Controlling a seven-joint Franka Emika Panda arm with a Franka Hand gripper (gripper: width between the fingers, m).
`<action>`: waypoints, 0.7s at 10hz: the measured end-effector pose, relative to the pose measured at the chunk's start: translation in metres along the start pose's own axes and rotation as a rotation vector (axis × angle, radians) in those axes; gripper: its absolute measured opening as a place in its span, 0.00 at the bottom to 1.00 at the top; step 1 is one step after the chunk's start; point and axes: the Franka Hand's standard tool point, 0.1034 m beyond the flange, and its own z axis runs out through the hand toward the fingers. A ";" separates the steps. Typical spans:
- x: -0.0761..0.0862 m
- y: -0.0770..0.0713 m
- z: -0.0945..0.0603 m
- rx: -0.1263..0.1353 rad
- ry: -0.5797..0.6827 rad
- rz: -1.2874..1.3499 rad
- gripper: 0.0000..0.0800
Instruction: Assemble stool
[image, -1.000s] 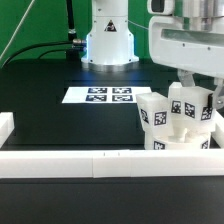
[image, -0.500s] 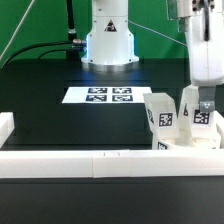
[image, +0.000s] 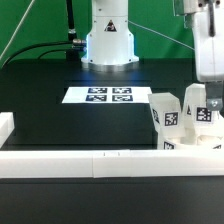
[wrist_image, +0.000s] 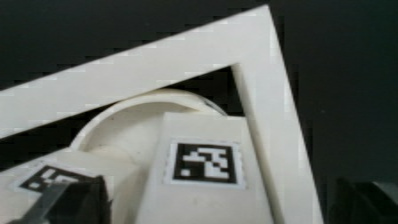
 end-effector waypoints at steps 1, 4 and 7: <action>-0.003 -0.003 -0.008 0.011 -0.008 -0.121 0.81; -0.009 -0.009 -0.021 0.027 -0.014 -0.449 0.81; -0.006 -0.009 -0.020 0.026 -0.005 -0.639 0.81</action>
Offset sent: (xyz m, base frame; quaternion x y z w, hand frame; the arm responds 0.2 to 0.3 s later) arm 0.0048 0.0173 0.0145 0.0075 -0.0230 -0.3818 0.9239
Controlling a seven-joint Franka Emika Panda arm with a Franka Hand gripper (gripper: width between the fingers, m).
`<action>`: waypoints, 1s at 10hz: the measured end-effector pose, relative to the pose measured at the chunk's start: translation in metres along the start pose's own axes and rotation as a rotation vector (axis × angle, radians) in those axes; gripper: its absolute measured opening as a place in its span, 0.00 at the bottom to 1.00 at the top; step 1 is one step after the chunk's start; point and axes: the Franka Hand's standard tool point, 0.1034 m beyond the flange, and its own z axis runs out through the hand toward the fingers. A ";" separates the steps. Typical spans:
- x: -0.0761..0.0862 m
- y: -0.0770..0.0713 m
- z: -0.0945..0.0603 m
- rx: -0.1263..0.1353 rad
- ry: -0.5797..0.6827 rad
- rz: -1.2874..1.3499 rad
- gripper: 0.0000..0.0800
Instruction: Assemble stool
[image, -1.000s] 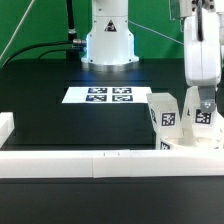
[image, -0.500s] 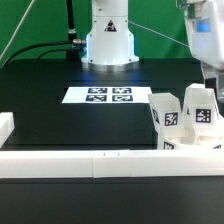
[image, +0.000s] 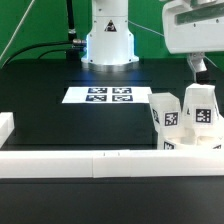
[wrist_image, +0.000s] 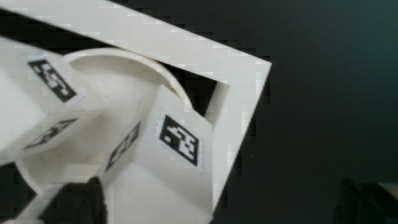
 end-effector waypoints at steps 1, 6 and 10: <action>0.003 0.000 -0.001 -0.010 0.004 -0.212 0.81; -0.001 0.003 0.000 -0.041 -0.010 -0.795 0.81; 0.005 0.003 -0.001 -0.100 -0.027 -1.326 0.81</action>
Offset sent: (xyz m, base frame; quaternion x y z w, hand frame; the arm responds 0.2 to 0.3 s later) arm -0.0215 0.0267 0.0062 -0.0321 -0.0239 -0.2660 0.9631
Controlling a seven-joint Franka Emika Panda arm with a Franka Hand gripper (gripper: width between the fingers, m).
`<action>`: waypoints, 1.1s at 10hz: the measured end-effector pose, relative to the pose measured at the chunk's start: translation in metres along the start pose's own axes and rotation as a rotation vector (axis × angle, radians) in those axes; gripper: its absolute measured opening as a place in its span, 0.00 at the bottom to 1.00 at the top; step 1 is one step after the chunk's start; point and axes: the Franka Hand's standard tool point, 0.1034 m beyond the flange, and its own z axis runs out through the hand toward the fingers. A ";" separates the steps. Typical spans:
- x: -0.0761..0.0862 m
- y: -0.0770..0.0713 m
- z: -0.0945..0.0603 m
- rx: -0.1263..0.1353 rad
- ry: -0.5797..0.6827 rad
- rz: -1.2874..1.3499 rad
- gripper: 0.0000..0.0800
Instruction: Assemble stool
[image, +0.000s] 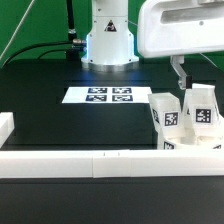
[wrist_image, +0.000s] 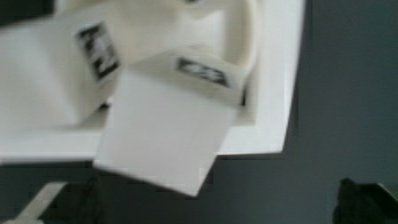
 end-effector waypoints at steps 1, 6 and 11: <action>0.000 -0.001 0.002 0.013 -0.046 -0.126 0.81; 0.000 -0.006 0.004 0.013 -0.111 -0.548 0.81; -0.001 0.016 0.029 -0.048 -0.060 -0.788 0.81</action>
Offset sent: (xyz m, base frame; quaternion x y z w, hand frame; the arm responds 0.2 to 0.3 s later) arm -0.0244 0.0113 0.0134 0.0359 0.0882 -0.0961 0.9908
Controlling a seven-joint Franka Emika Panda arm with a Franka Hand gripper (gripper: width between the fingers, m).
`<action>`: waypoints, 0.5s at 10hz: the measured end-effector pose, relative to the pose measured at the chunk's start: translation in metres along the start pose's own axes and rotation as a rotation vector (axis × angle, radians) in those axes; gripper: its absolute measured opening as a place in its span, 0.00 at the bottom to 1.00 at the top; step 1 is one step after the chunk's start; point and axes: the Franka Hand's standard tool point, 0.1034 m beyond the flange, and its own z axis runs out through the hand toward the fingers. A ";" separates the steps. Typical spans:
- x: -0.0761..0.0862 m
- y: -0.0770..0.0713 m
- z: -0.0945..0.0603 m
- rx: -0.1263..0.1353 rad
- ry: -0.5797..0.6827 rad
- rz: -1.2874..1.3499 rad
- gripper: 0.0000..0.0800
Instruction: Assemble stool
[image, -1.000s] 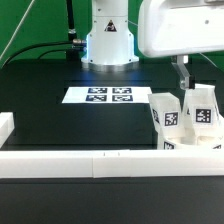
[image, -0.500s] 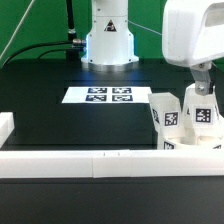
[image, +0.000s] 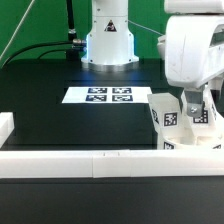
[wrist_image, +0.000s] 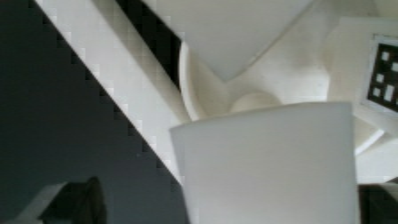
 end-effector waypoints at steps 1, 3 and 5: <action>-0.001 0.000 0.000 0.000 -0.002 0.005 0.67; -0.001 0.000 0.000 0.000 -0.002 0.133 0.42; -0.001 0.000 0.000 0.000 -0.002 0.285 0.42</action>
Offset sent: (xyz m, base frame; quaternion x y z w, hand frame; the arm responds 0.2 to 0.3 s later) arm 0.0000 0.0000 0.0000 0.0000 0.0000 0.1296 0.9916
